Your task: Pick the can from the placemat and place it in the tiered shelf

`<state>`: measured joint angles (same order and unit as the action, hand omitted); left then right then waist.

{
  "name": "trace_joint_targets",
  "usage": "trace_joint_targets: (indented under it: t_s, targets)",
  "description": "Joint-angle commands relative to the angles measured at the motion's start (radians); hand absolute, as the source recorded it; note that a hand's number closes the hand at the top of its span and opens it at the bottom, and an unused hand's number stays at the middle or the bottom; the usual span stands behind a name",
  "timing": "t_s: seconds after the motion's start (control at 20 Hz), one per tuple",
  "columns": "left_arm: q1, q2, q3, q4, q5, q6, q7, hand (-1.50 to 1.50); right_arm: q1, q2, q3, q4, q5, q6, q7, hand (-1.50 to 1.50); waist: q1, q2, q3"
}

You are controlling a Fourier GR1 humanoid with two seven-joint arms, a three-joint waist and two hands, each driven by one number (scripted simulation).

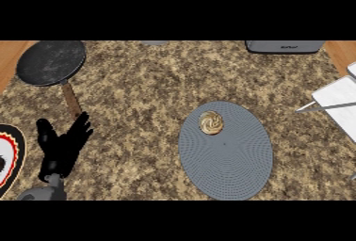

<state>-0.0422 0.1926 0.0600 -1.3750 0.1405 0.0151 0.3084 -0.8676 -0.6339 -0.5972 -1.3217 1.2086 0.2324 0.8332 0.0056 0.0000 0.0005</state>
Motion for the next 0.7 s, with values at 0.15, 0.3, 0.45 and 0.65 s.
trace_joint_targets:
  t_s: [0.15,0.3,0.45,0.65]
  targets:
    - [-0.033,-0.001,0.023,0.081,-0.003,-0.025,-0.032,0.00,0.075,0.021,0.031,-0.055,-0.076,-0.053,-0.002,1.50,-0.007,0.000,-0.001]
    - [0.017,-0.044,-0.016,0.030,-0.028,-0.005,-0.043,0.00,0.042,-0.039,0.038,0.028,-0.101,-0.053,-0.020,1.50,-0.001,0.000,-0.001]
    - [0.032,-0.025,-0.008,-0.046,-0.025,0.007,0.021,0.00,0.081,-0.073,0.047,0.064,-0.094,-0.019,-0.037,1.50,-0.001,0.000,0.000]
    - [0.003,-0.016,0.019,0.010,-0.009,-0.013,-0.015,0.00,0.035,-0.042,-0.015,-0.027,-0.120,-0.136,0.045,1.50,-0.005,-0.001,-0.001]
